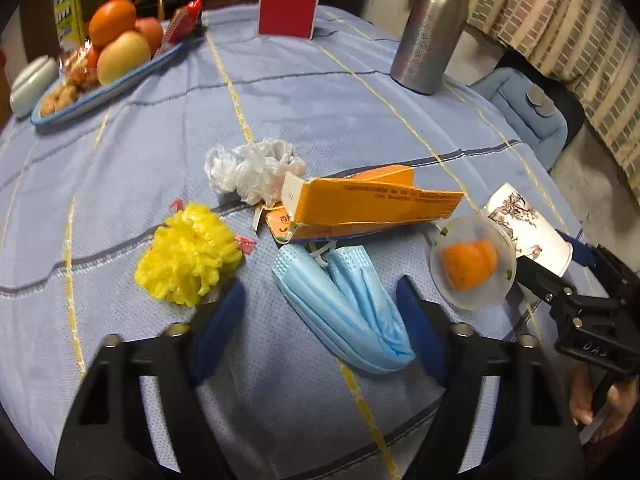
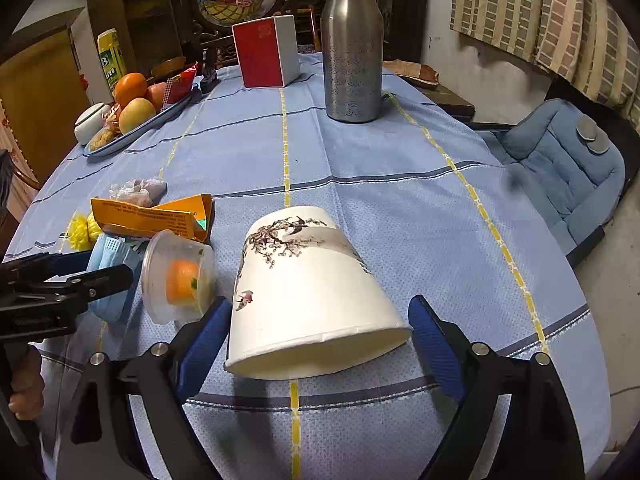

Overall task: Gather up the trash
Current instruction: 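Grasp the white paper cup with the right tool while the left tool grasps the blue face mask, then carry the paper cup and face mask over to the red wastebasket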

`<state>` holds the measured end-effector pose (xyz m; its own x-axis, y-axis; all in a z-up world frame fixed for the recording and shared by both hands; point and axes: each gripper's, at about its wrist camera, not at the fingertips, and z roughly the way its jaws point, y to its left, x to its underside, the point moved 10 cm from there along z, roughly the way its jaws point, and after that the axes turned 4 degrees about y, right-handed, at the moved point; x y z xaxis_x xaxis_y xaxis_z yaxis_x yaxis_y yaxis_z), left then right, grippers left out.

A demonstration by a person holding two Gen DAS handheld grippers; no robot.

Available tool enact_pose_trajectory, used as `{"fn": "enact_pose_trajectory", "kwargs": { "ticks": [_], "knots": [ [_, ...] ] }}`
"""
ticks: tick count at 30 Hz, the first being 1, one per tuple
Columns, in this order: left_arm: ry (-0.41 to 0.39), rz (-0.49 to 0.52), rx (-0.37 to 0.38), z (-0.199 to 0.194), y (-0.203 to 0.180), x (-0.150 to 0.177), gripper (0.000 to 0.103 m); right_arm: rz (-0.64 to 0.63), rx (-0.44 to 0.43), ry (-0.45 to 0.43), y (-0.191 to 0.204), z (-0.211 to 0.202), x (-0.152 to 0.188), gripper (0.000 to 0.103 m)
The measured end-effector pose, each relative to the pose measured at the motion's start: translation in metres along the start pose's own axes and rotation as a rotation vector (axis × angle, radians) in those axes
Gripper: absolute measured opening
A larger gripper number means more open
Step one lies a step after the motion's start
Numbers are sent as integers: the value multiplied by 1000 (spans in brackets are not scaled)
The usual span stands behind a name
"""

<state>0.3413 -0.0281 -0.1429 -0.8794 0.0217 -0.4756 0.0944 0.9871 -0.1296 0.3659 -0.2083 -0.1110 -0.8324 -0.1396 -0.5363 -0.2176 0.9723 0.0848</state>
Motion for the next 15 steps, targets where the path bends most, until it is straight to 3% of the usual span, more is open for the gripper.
{"fn": "enact_pose_trajectory", "kwargs": {
  "ticks": [3, 4, 15],
  "knots": [
    [-4, 10, 34, -2, -6, 1, 42, 0, 6, -2, 0, -1, 0, 88],
    [-10, 7, 45, -5, -6, 0, 40, 3, 6, -4, -1, -1, 0, 88],
    [-176, -43, 226, -67, -8, -14, 38, 16, -6, -16, -3, -3, -1, 87]
  ]
}}
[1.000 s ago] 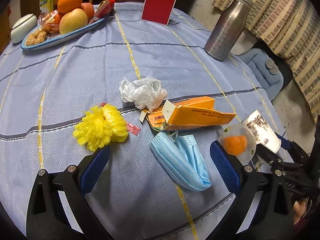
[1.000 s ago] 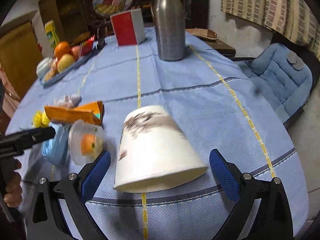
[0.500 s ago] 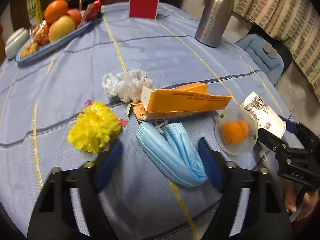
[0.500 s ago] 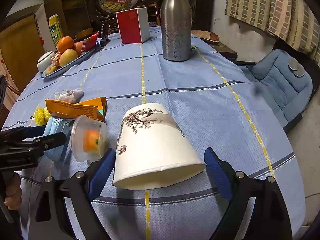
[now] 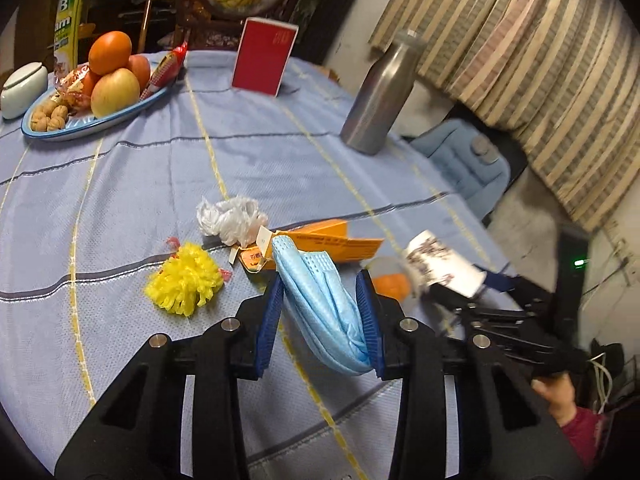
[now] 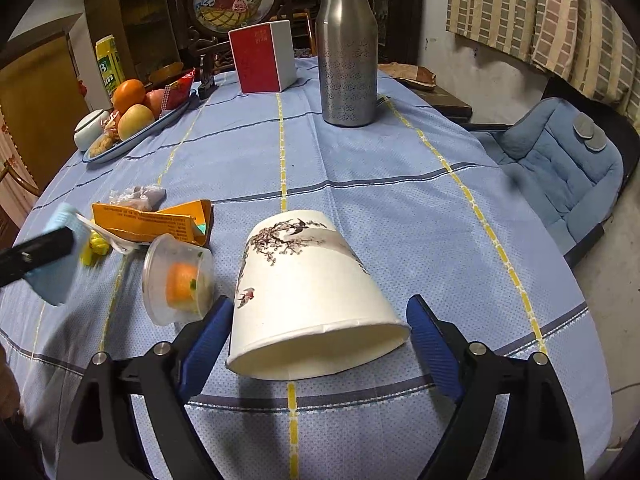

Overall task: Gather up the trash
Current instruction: 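Carry the paper cup and face mask over to the red wastebasket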

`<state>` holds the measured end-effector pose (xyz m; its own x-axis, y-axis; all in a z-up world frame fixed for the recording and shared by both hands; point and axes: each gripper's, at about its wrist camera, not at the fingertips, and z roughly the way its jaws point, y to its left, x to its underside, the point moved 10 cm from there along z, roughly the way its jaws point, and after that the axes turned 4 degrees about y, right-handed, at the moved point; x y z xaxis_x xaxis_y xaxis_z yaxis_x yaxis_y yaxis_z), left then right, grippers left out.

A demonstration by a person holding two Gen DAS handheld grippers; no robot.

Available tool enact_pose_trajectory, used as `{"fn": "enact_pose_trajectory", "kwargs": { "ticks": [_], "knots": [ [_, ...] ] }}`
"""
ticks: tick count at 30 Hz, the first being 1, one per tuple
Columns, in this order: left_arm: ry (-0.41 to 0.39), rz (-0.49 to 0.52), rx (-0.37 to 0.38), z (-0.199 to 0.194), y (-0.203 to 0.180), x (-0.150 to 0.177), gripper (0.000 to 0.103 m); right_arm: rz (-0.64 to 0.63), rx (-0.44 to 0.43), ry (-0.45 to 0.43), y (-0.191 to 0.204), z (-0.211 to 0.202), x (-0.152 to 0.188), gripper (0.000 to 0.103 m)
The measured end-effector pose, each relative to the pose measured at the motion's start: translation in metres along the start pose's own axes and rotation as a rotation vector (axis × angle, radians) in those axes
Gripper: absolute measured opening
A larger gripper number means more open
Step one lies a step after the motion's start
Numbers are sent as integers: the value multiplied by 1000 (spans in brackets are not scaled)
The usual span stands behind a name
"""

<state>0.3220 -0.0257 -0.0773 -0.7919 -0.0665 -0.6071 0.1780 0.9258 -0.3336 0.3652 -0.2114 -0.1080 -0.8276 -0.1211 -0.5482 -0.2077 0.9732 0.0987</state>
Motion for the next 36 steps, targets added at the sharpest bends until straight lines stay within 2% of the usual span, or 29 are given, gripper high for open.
{"fn": "enact_pose_trajectory", "kwargs": {
  "ticks": [5, 10, 12, 15, 18, 26, 32, 36],
  "knots": [
    [-22, -2, 23, -11, -2, 5, 38, 0, -10, -31, 1, -6, -2, 87],
    [-45, 24, 32, -21, -6, 19, 38, 44, -44, -193, -1, -46, 1, 86],
    [-53, 26, 45, -26, -7, 26, 38, 70, -76, -235, 2, -66, 10, 86],
    [-80, 37, 34, -35, -6, 33, 38, 64, -73, -315, 5, -98, 26, 86],
    [-95, 39, 55, -41, -8, 42, 38, 75, -72, -363, 5, -124, 47, 86],
    [-82, 79, 114, -49, -28, 66, 38, 139, -34, -422, -27, -185, 100, 86],
    [-78, 110, 159, -57, -54, 76, 38, 206, 41, -453, -73, -221, 139, 86],
    [-72, 164, 180, -62, -83, 84, 38, 234, 115, -439, -101, -229, 171, 86]
  ]
}}
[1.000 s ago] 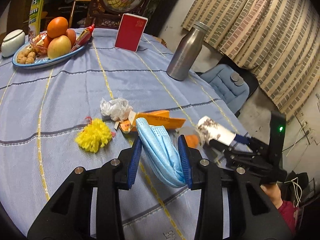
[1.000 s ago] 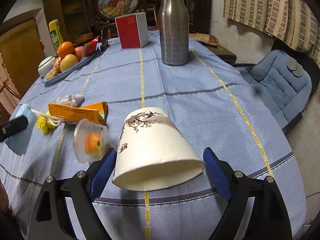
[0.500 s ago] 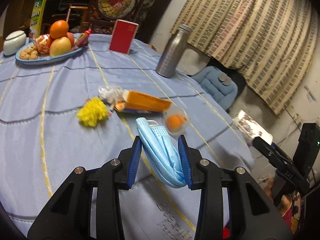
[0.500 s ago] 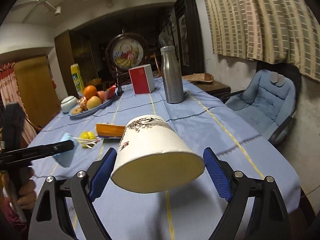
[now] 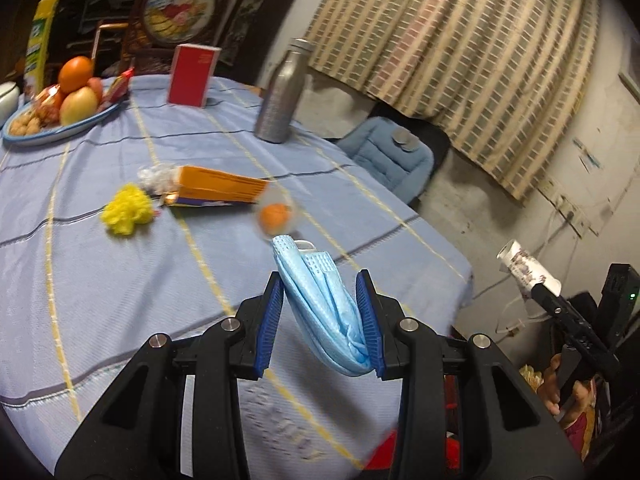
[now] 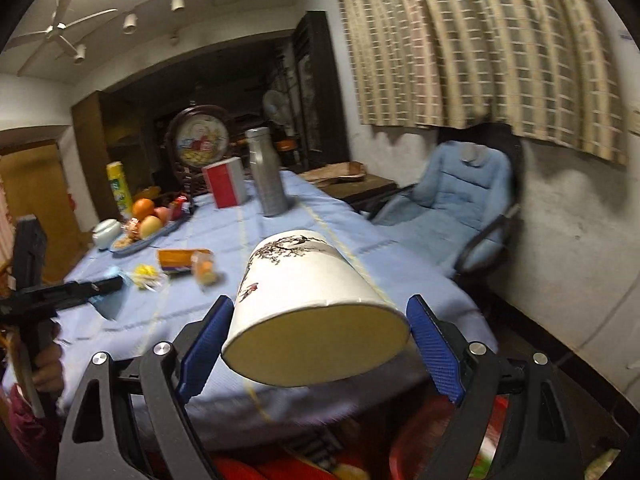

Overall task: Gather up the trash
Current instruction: 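Carry the paper cup and face mask over to the red wastebasket, then open the right tool to drop the cup while the left tool drops the mask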

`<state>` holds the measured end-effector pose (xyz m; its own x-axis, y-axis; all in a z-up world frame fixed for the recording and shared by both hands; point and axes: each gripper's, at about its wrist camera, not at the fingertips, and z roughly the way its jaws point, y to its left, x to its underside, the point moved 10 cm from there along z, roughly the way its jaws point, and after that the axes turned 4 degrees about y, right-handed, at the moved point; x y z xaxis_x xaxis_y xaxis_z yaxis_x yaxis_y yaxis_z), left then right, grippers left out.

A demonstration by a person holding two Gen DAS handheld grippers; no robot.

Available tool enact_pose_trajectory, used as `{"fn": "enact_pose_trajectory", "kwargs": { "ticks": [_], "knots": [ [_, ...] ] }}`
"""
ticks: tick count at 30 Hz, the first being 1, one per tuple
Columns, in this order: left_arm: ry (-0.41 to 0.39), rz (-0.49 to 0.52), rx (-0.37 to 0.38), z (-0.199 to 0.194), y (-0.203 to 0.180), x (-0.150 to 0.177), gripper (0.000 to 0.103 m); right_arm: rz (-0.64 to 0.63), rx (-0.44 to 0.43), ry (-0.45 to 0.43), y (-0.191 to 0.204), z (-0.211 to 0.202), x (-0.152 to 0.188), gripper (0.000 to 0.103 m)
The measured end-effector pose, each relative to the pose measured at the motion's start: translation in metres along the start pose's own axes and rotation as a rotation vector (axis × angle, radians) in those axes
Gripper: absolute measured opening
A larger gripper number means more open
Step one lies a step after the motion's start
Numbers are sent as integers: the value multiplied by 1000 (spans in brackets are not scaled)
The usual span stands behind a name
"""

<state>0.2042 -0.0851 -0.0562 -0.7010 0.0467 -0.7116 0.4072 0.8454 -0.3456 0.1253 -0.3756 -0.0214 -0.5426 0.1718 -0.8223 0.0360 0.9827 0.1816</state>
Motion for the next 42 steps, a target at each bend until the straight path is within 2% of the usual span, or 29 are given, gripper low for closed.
{"fn": "enact_pose_trajectory", "kwargs": {
  "ticks": [6, 12, 19, 22, 24, 28, 36, 42],
  "knots": [
    [16, 70, 43, 5, -44, 4, 38, 43, 127, 74, -62, -3, 42, 86],
    [66, 137, 89, 24, -85, 13, 38, 134, 192, 183, -111, 15, 86, 86],
    [137, 201, 140, 54, -127, 26, 38, 194, 248, 280, -142, 37, 118, 87],
    [172, 226, 158, 68, -144, 33, 38, 190, 309, 382, -157, 50, 139, 90],
    [202, 244, 172, 79, -156, 38, 38, 217, 355, 404, -168, 51, 146, 95],
    [263, 292, 191, 102, -181, 52, 38, 307, 313, 372, -182, 43, 144, 95],
    [387, 415, 247, 155, -247, 86, 38, 463, 295, 275, -219, 17, 136, 96],
    [489, 505, 286, 196, -290, 116, 38, 497, 309, 254, -235, 11, 137, 96]
  ]
}}
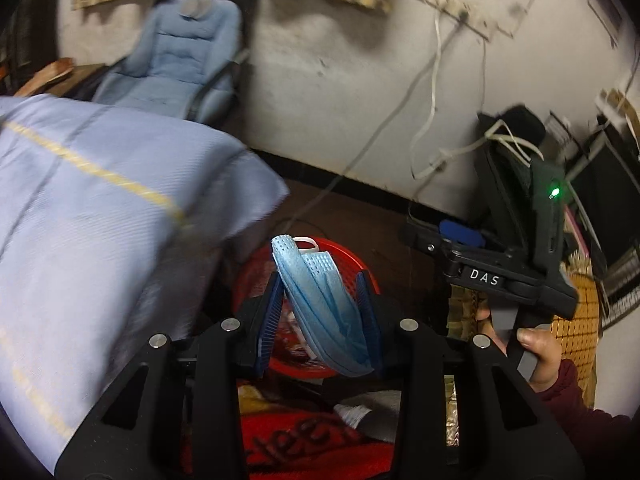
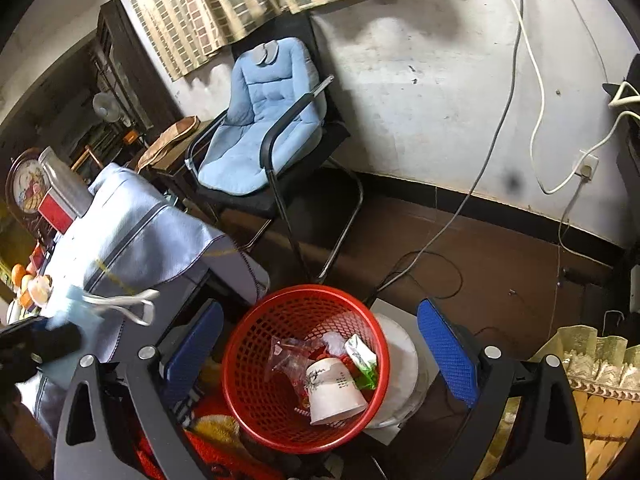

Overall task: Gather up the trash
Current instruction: 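Open the right tool to drop the cup while the left tool drops the mask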

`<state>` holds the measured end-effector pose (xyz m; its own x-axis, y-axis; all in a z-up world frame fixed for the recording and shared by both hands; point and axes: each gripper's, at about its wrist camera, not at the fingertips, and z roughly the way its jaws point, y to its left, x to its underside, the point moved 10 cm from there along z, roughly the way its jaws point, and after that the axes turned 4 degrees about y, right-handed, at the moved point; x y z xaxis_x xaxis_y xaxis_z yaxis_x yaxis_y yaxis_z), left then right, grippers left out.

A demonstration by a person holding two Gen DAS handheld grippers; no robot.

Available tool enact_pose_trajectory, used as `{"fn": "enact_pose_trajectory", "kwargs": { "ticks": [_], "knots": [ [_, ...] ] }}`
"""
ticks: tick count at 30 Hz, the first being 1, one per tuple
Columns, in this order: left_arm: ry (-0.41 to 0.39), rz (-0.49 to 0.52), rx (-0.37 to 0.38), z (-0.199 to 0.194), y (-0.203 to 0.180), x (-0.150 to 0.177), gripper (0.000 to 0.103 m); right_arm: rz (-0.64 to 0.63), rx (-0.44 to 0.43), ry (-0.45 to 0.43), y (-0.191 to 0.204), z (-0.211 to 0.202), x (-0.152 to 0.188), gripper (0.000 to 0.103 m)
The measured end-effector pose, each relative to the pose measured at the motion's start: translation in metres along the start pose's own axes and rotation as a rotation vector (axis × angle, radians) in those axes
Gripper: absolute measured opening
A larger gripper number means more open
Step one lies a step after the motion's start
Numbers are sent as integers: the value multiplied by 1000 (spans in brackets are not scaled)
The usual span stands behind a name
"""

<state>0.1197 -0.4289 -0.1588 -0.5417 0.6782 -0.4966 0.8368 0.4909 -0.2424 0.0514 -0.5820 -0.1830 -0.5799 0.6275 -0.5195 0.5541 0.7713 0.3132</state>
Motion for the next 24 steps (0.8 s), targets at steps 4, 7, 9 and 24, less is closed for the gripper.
{"fn": "enact_pose_trajectory", "kwargs": {
  "ticks": [4, 7, 9, 24],
  "knots": [
    [59, 39, 26, 32, -13, -3, 38, 0, 24, 3, -7, 3, -1, 96],
    [87, 51, 33, 48, -17, -3, 39, 11, 34, 14, -13, 9, 1, 96],
    [109, 54, 22, 56, -15, 1, 49, 24, 33, 28, -16, 13, 4, 96],
    [27, 5, -57, 26, 12, -3, 75, -1, 11, 36, -2, 14, 7, 96]
  ]
}}
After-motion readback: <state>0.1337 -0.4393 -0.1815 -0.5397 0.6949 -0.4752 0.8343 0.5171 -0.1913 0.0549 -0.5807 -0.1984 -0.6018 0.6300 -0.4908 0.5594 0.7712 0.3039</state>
